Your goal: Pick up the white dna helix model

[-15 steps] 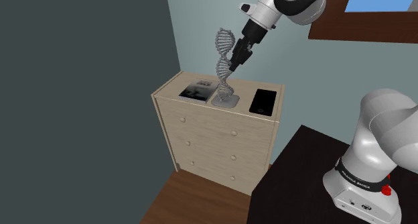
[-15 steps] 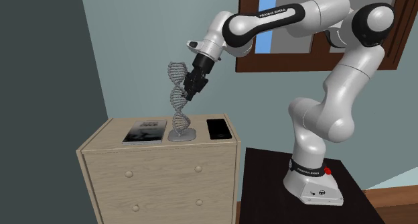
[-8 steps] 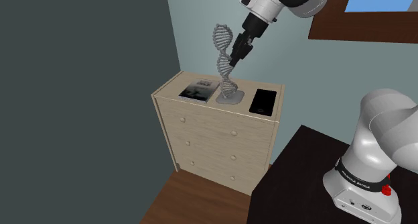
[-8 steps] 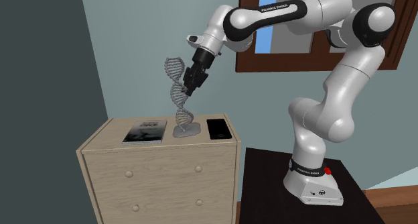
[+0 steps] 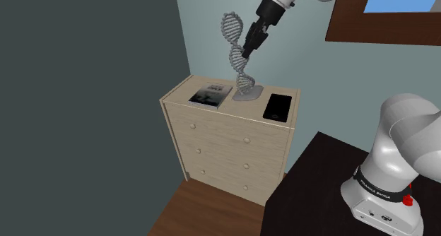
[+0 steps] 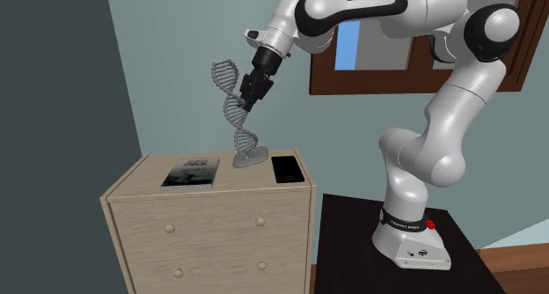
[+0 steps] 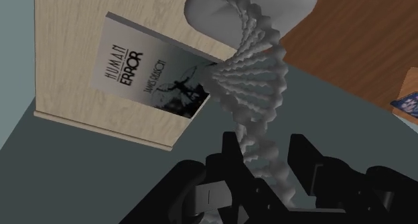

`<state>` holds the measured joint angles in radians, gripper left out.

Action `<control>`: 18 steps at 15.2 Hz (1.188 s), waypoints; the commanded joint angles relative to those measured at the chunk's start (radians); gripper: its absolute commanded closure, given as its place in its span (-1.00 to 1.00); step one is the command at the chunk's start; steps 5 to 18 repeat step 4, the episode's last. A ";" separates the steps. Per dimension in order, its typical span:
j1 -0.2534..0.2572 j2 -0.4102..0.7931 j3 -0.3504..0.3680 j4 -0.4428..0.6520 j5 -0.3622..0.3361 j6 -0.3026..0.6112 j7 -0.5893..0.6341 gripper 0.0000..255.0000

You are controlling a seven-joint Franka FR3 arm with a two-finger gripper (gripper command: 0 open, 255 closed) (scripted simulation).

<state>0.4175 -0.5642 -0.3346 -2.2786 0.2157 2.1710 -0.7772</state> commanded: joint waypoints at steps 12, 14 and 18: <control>0.000 0.004 0.003 0.045 -0.004 -0.039 0.013 1.00; 0.000 0.004 0.003 0.045 -0.004 -0.039 0.013 1.00; 0.000 0.004 0.003 0.045 -0.004 -0.039 0.013 1.00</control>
